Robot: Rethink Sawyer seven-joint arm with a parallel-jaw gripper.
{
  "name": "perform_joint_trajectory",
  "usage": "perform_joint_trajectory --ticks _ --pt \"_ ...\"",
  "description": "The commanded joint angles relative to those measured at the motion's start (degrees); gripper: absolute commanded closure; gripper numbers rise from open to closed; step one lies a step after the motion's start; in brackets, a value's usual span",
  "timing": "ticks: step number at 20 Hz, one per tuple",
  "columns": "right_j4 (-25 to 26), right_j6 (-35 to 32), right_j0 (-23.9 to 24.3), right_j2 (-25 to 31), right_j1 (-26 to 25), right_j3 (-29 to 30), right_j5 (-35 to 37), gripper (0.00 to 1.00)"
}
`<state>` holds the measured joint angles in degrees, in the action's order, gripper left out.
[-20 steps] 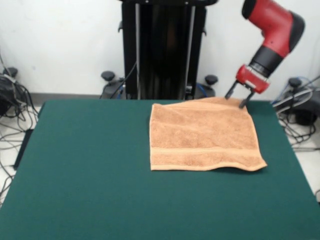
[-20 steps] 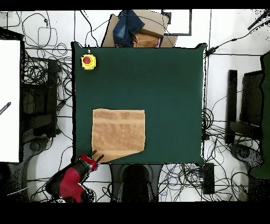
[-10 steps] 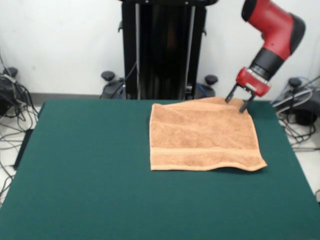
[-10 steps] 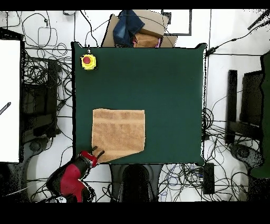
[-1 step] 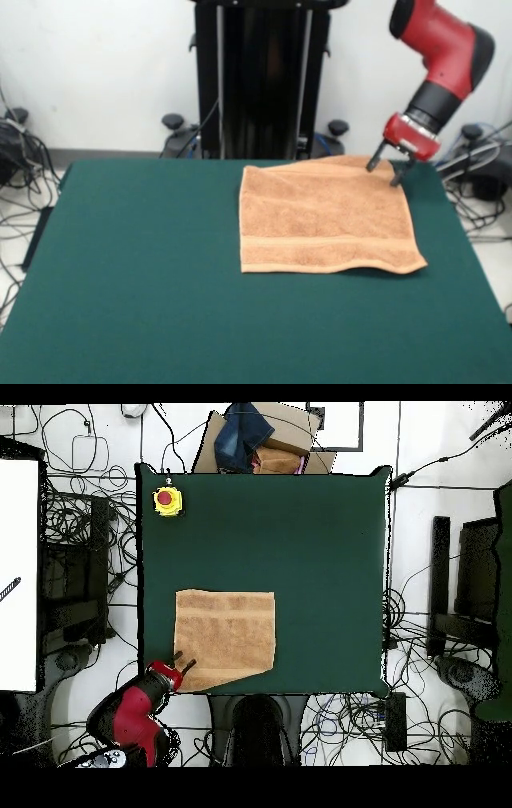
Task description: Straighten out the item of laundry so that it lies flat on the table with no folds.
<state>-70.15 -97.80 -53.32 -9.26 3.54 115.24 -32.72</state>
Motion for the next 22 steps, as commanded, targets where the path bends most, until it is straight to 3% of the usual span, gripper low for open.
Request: perform_joint_trajectory --ticks 1,7,14,20,22 --pt "6.4 -7.9 3.0 0.6 -5.0 -9.4 -2.3 0.0" --pt "8.6 -9.7 4.1 0.2 -9.8 -13.0 -4.5 0.0" --pt "20.2 -14.0 9.1 0.1 -10.1 -14.8 -5.2 0.0" --pt "41.6 -16.7 21.2 4.4 -10.0 -18.2 -6.7 0.0" --pt "46.3 -17.0 24.1 5.9 -10.0 -18.7 -7.3 0.0"
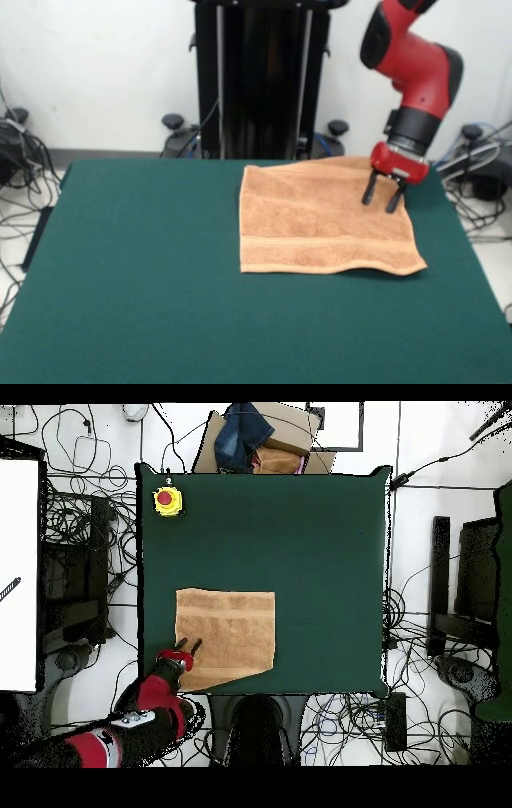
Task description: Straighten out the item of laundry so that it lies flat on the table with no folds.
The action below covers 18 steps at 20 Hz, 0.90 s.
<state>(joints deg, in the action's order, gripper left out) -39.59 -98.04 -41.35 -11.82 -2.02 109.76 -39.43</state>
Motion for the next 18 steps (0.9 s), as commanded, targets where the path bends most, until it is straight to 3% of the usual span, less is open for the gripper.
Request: perform_joint_trajectory --ticks 1,6,12,18 --pt "17.0 -16.7 13.0 8.8 -4.3 -13.1 -1.0 0.0" --pt "20.3 -15.8 16.1 10.8 -4.0 -12.8 -1.5 0.0" --pt "19.1 -16.0 18.8 13.2 -3.5 -11.6 0.7 0.0" --pt "9.7 -17.0 14.6 12.2 1.1 -3.8 0.3 0.0"
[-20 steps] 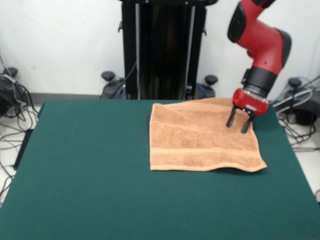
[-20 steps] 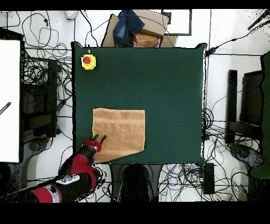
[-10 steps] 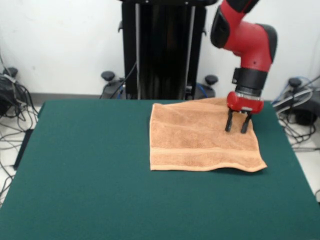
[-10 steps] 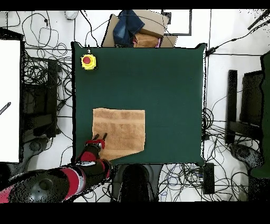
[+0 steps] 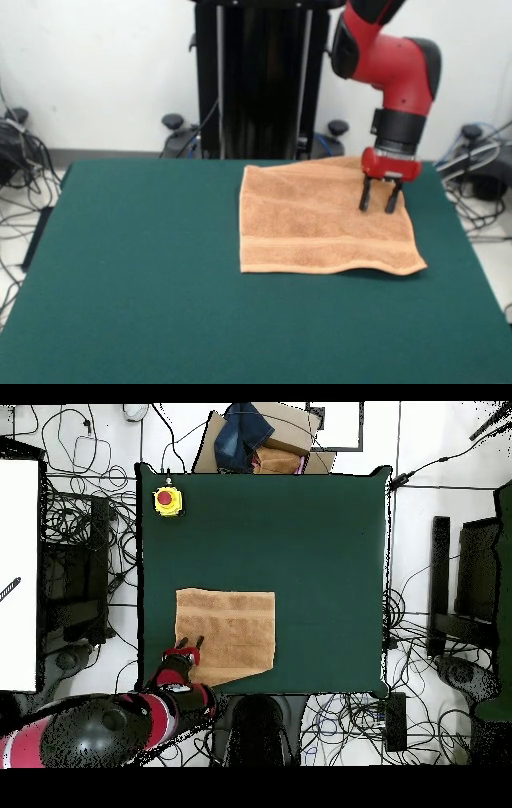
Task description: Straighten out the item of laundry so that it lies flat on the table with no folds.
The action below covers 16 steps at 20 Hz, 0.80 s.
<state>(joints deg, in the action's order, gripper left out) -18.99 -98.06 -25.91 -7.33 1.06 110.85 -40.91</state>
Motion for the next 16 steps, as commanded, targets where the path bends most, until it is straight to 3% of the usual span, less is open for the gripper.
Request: perform_joint_trajectory --ticks 1,6,16 --pt "-10.7 -18.4 -0.4 8.3 -1.4 -3.6 1.1 0.0" --pt "-0.3 -22.4 5.9 11.8 -2.7 -3.8 -2.2 0.0" --pt "7.1 -23.2 10.3 13.5 -4.8 -5.2 -3.9 0.0"
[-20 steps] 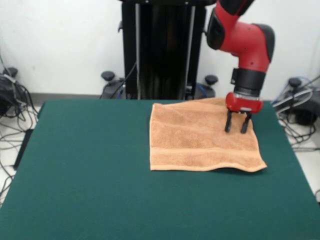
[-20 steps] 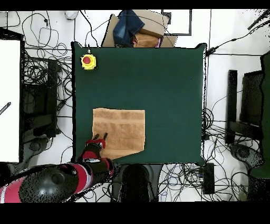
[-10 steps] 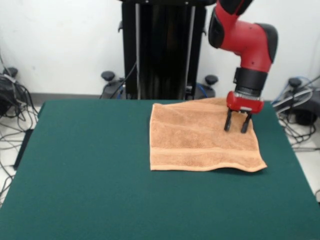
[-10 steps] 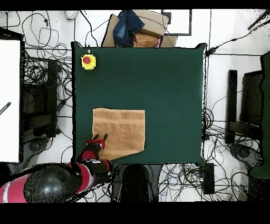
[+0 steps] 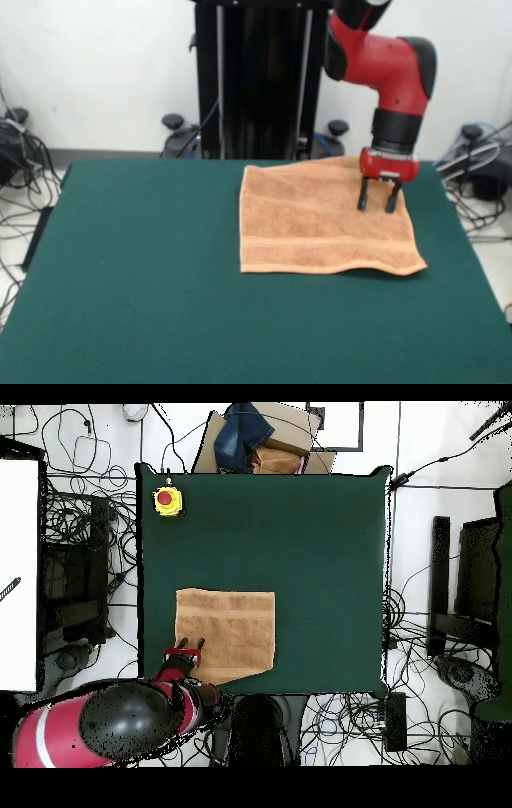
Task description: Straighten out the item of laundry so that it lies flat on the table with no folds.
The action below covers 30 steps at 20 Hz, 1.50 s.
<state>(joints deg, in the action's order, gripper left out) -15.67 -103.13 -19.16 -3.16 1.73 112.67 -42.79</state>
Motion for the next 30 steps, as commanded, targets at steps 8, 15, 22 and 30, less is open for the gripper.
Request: perform_joint_trajectory --ticks 8,15,22,30 --pt "4.3 -17.3 4.0 8.3 -5.7 -6.3 -2.8 0.0" --pt "0.6 -15.1 0.9 5.1 -4.1 -3.4 -3.4 0.0" --pt "5.6 -12.9 3.6 4.8 -5.5 -5.6 -0.5 0.0" --pt "7.9 -12.5 5.0 5.1 -7.7 -8.2 -0.3 0.0"
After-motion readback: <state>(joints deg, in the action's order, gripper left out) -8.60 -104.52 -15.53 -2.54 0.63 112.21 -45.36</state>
